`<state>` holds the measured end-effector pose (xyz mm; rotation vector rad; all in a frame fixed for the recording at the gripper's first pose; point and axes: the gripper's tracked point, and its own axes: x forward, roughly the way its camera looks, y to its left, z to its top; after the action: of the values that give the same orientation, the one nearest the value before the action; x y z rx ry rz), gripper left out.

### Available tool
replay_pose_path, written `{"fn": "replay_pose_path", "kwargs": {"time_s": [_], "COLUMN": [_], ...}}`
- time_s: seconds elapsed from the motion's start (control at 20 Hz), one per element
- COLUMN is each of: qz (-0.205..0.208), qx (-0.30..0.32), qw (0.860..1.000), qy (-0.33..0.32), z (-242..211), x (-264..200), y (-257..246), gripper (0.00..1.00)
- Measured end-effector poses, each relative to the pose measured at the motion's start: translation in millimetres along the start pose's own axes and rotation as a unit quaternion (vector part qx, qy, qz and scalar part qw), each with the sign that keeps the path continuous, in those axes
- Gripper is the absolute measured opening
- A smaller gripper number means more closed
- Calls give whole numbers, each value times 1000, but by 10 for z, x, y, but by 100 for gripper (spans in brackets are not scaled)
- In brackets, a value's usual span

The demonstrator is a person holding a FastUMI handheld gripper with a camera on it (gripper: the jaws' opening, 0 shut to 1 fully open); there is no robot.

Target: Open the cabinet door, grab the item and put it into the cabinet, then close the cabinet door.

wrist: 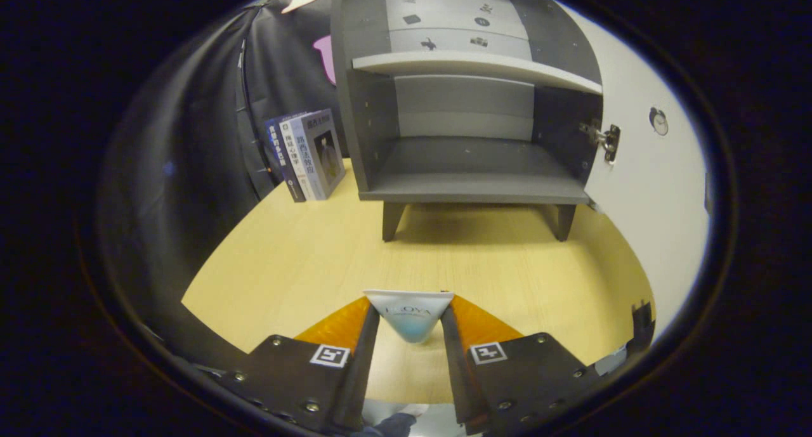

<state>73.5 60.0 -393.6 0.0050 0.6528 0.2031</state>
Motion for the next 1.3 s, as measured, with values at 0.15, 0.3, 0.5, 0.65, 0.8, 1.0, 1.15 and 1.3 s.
{"fn": "replay_pose_path", "kwargs": {"time_s": [0.15,0.3,0.5,0.65,0.8,1.0,1.15,1.3], "qz": [-3,-6,-4,-6,-9,-9,-13,-16], "qx": [-10,-17,-26,-33,-27,-12,-6,-2], "qw": [999,996,986,977,970,965,966,969], "qy": [-42,-89,-163,-210,-243,-261,-258,-248], "z": [565,1191,2111,2733,3242,3688,3841,3911], "x": [-283,-547,-806,-821,-673,-322,-65,203], "y": [-53,-95,-172,-277,-421,-572,-671,-748], "gripper": [54,54,54,54,54,54,54,54]}}
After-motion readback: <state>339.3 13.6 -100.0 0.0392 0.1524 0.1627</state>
